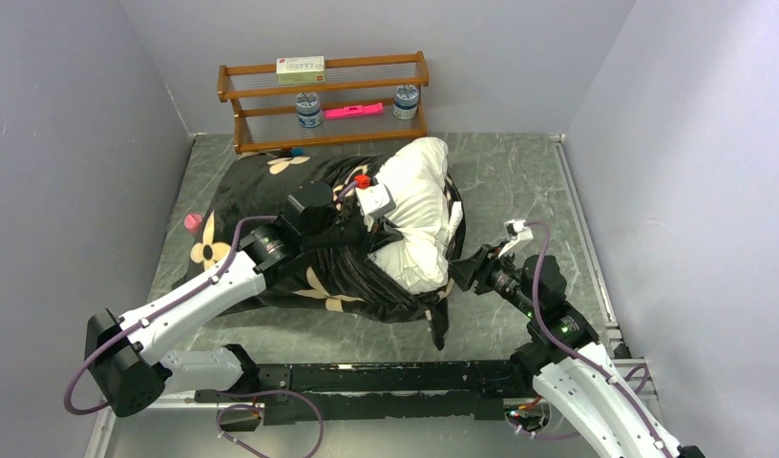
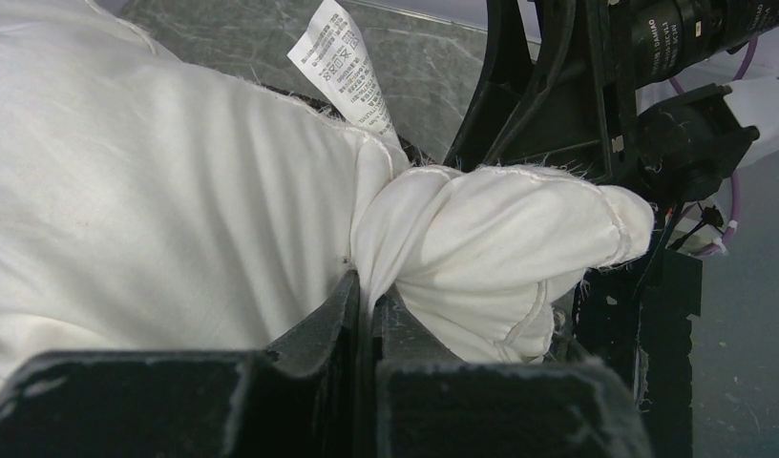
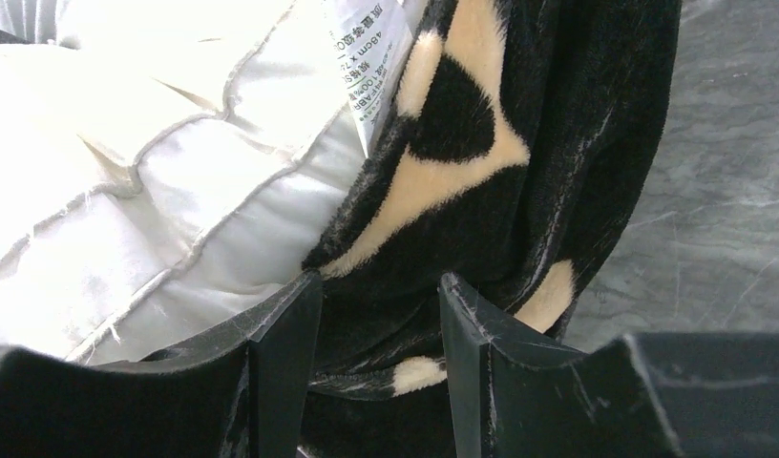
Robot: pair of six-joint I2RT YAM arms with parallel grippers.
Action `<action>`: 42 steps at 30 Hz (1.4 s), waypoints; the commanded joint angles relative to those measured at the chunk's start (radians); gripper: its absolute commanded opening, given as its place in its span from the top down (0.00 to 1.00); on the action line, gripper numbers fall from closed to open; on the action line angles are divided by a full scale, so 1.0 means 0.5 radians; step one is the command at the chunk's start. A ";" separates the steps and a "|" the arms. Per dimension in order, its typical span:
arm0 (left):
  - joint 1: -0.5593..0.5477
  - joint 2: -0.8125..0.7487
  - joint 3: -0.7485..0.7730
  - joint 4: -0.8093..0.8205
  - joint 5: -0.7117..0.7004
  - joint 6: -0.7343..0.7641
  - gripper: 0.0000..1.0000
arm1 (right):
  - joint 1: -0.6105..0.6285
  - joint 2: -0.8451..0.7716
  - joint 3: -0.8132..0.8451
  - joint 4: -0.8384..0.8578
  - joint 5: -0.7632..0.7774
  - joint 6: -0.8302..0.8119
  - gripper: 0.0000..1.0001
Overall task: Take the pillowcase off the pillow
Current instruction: Remove the pillow from the pillowcase.
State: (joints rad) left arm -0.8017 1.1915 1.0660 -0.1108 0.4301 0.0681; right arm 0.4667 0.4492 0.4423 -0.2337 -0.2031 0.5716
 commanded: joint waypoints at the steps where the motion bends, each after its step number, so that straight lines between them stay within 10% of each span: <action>1: 0.062 -0.096 0.002 0.067 -0.067 0.057 0.95 | 0.004 -0.005 0.083 0.140 -0.059 0.042 0.48; 15: 0.060 -0.123 -0.027 0.324 0.309 -0.224 0.95 | 0.004 0.409 -0.404 1.125 -0.260 0.331 0.68; 28: 0.061 -0.160 -0.038 0.375 0.380 -0.313 0.95 | 0.002 1.067 -0.534 1.396 0.164 0.146 0.72; 42: 0.062 -0.007 -0.076 0.419 0.313 -0.300 0.95 | 0.002 0.318 0.097 -0.003 0.006 -0.342 0.43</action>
State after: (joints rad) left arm -0.7845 1.1904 1.0164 0.0105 0.5976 -0.0620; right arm 0.4633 0.6956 0.3855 -0.0406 -0.1860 0.4919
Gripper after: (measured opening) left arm 0.069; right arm 0.551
